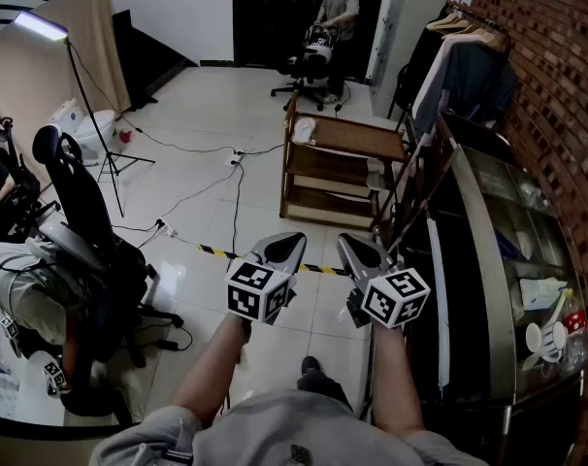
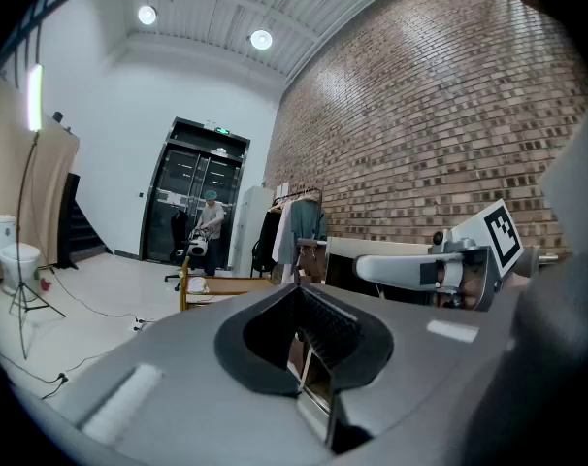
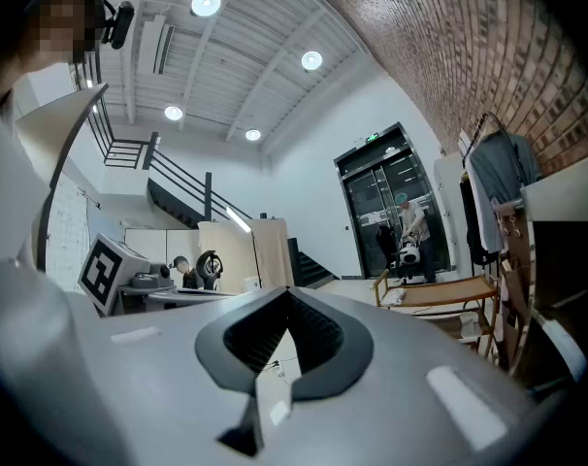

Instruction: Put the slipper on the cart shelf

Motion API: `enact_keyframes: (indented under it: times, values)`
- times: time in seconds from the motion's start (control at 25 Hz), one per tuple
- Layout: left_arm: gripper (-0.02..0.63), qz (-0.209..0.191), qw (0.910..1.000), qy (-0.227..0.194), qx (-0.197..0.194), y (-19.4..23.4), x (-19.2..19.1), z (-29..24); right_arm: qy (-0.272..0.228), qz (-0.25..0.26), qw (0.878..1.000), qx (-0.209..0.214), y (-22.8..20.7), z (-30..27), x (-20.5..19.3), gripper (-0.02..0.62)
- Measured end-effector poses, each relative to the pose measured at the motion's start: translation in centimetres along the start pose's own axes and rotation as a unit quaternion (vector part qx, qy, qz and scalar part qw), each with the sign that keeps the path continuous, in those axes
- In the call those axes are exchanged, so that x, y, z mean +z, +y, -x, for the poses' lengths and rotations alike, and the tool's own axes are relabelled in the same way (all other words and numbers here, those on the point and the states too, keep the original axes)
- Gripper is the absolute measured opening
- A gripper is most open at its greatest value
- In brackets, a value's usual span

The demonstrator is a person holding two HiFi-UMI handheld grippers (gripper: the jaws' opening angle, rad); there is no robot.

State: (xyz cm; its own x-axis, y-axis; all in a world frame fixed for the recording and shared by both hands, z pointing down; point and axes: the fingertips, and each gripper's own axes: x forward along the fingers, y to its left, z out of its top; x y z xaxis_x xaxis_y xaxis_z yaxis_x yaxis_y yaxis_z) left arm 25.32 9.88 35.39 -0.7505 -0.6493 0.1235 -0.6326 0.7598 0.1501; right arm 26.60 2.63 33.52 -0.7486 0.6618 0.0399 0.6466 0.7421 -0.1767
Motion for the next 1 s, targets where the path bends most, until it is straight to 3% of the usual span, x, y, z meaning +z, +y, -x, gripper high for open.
enact_keyframes:
  times: [0.64,1.0]
  values:
    - [0.008,0.005,0.9987,0.034,0.038,4.8,0.5,-14.3,-0.012,-0.029,0.999,0.023,-14.9,-6.9,2.0,0.003]
    - [0.008,0.009,0.9983,0.038,0.044,10.6,0.9,-21.8,0.021,-0.037,0.999,0.022,-21.7,-13.2,1.0,0.003]
